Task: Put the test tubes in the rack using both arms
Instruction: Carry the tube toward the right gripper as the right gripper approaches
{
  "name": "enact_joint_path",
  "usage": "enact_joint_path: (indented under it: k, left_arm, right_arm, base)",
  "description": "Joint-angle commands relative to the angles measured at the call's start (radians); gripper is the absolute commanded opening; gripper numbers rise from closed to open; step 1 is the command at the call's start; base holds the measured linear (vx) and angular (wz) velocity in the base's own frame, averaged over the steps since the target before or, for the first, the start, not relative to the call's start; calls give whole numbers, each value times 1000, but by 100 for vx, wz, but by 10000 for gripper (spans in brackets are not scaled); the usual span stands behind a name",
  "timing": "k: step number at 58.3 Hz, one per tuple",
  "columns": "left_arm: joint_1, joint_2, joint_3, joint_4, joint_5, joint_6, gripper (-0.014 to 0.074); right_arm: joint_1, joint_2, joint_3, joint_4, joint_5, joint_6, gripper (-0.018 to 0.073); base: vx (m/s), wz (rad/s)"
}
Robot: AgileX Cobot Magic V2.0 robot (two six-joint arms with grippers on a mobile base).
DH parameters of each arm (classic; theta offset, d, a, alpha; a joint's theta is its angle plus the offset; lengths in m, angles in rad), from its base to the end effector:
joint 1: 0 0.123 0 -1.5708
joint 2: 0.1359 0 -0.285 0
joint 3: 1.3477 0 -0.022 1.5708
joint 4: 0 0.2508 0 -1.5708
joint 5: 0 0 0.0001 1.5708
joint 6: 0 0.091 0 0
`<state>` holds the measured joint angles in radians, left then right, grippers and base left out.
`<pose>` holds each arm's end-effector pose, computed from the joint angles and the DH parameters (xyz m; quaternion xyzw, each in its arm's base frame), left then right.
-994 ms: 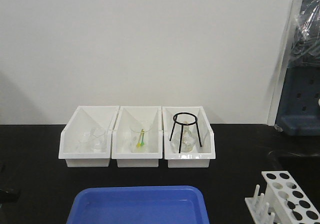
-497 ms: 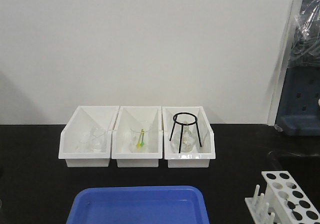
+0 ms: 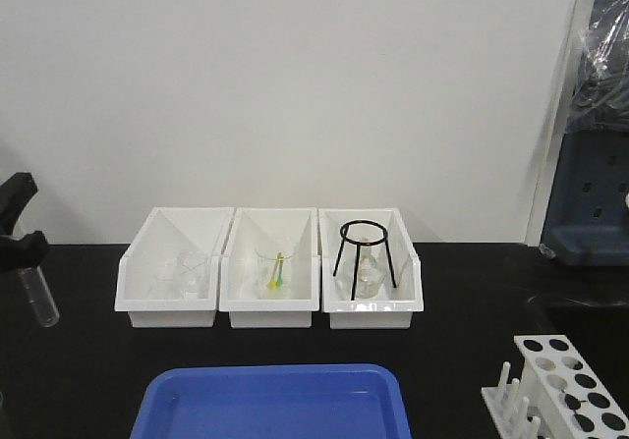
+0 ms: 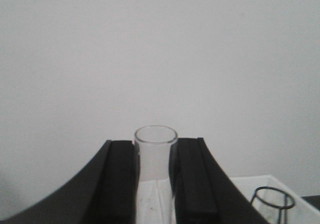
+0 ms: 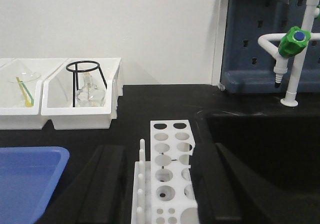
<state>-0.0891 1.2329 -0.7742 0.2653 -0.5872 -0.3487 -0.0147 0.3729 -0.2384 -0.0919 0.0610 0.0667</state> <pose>0.2705 -0.0374 0.3494 0.0446 0.6325 -0.1288 0.7625 0.0931 -0.0019 0.2620 -0.0020 0.7443 -0.0154 0.6677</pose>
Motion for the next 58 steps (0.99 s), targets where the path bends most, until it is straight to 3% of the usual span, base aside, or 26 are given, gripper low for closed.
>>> enact_joint_path:
  k: [1, 10, 17, 26, 30, 36, 47, 53, 58]
  left_arm:
    - [-25, -22, -56, 51, -69, -127, 57]
    - [-72, -22, -61, 107, -71, -251, 57]
    - [-114, -17, -61, 144, -73, -293, 57]
    - [-174, 32, -61, 154, -89, -314, 57]
    - [-201, 70, -61, 151, -124, -314, 58]
    - [-235, 138, -61, 150, -207, -315, 58]
    - [-270, 241, -64, 133, -292, -377, 58]
    - [-278, 282, -92, 133, -299, -402, 60]
    - [-279, 306, -130, 135, -306, -431, 61]
  right_arm:
    - [-7, 13, -35, 2, -103, 1, 364]
    - [-6, 37, -37, 13, 38, 0, 369]
    - [-6, 93, -62, 22, 111, -18, 382]
    - [-5, 210, -189, 107, 180, -184, 384]
    - [-5, 273, -253, 203, 219, -294, 384]
    - [-5, 383, -358, 426, 313, -487, 384]
    - [-1, 561, -507, 929, 421, -997, 386]
    - [77, 644, -563, 1099, 421, -1289, 391]
    - [206, 721, -607, 1159, 349, -1355, 391]
  base:
    - [0, 0]
    - [0, 0]
    - [0, 0]
    - [0, 0]
    - [0, 0]
    - [0, 0]
    - [0, 0]
    - [0, 0]
    - [0, 0]
